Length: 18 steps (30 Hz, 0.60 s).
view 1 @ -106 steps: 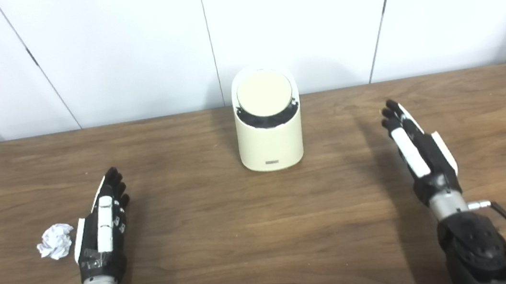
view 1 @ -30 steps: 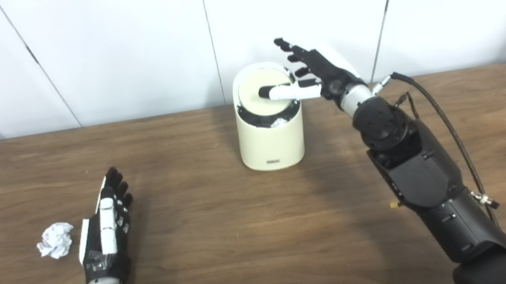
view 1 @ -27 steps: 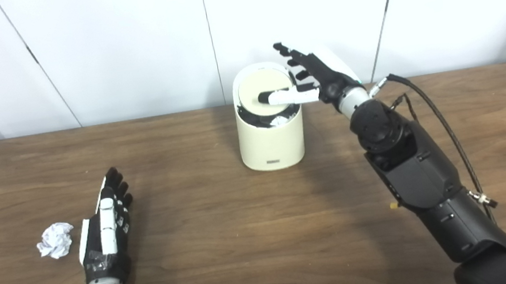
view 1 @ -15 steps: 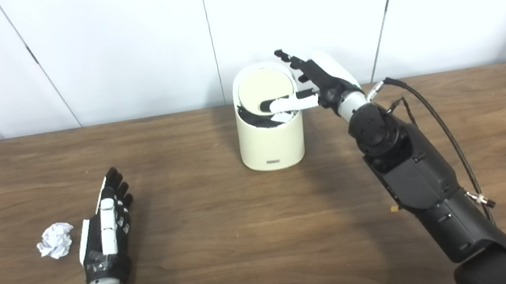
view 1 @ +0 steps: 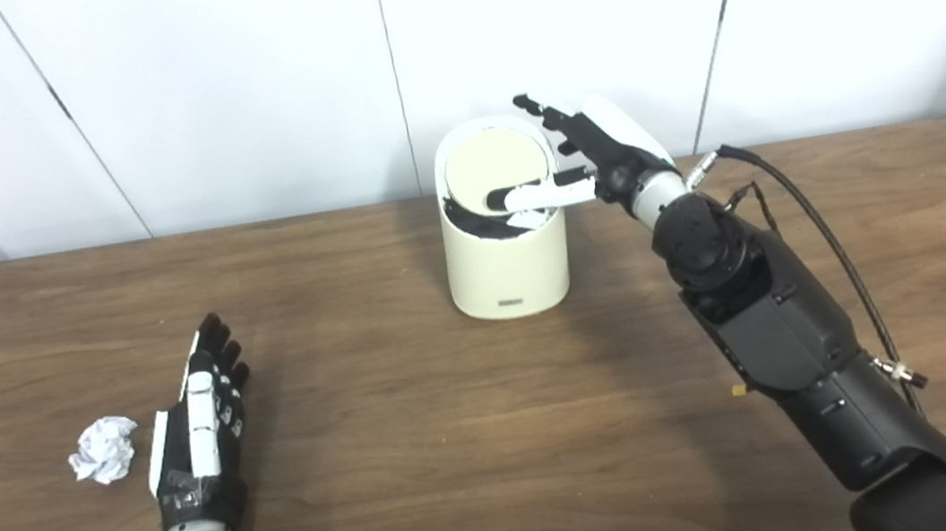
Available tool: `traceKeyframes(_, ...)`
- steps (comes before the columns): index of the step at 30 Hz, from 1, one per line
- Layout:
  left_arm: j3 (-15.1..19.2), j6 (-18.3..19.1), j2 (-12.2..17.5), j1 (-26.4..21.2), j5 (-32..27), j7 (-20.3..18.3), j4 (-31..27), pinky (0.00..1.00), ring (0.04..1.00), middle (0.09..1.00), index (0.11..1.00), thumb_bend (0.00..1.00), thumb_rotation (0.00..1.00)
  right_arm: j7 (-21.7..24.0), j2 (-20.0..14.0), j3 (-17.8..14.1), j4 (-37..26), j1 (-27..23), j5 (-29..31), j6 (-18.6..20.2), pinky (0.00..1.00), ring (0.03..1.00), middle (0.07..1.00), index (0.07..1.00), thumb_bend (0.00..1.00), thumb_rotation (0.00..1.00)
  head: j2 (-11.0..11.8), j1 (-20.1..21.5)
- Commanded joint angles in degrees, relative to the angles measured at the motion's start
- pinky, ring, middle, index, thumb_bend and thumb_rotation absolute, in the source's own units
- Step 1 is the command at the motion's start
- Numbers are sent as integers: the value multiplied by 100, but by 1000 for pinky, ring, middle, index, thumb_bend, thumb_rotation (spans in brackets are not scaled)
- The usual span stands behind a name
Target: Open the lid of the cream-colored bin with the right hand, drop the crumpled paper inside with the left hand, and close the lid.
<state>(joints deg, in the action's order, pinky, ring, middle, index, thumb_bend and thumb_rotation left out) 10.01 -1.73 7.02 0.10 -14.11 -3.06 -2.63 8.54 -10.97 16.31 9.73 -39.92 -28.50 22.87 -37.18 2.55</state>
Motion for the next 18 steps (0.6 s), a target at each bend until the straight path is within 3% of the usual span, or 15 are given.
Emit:
traceKeyframes(1,-28,-93,-21,7,-4,-52,-37,1000,1000,999,1000,519,896,-53,-44,-19,-128,-389,-94,-137,821,925,943,942,770,494,-9,8)
traceKeyframes(18,-32,-87,-41,8,26,-33,-70,1000,1000,998,994,529,893,-8,-102,200,-61,-623,-403,-216,875,946,950,950,746,460,-20,9)
